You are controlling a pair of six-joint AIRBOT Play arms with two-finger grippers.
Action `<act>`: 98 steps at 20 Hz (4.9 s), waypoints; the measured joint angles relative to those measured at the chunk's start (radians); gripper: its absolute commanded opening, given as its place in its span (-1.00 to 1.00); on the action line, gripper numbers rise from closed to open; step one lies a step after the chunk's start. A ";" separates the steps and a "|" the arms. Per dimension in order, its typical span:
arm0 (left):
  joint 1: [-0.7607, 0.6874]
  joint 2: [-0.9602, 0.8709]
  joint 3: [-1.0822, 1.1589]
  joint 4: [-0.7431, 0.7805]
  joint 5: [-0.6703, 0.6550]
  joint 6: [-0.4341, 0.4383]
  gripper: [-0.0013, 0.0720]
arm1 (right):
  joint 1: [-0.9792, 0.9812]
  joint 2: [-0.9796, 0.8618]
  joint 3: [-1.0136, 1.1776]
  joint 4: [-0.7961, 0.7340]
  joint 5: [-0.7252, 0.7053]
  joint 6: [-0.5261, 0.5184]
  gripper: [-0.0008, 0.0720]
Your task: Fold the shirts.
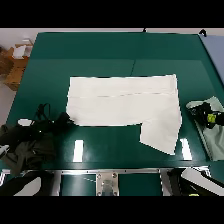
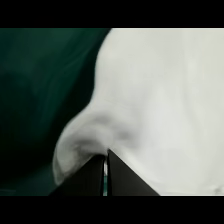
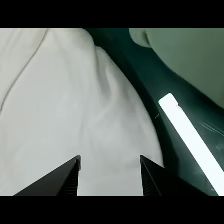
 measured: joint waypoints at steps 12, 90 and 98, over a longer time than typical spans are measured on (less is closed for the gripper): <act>0.144 0.002 0.019 0.112 -0.316 0.067 0.32 | -0.076 0.001 -0.078 -0.076 0.104 0.034 0.38; 0.156 0.346 0.216 0.681 -0.535 -0.260 -0.92 | 0.204 0.273 -0.029 -0.431 0.228 0.324 -0.93; 0.159 0.109 0.546 0.680 -0.593 -0.229 -0.91 | 0.391 0.053 0.317 -0.368 0.182 0.332 -0.93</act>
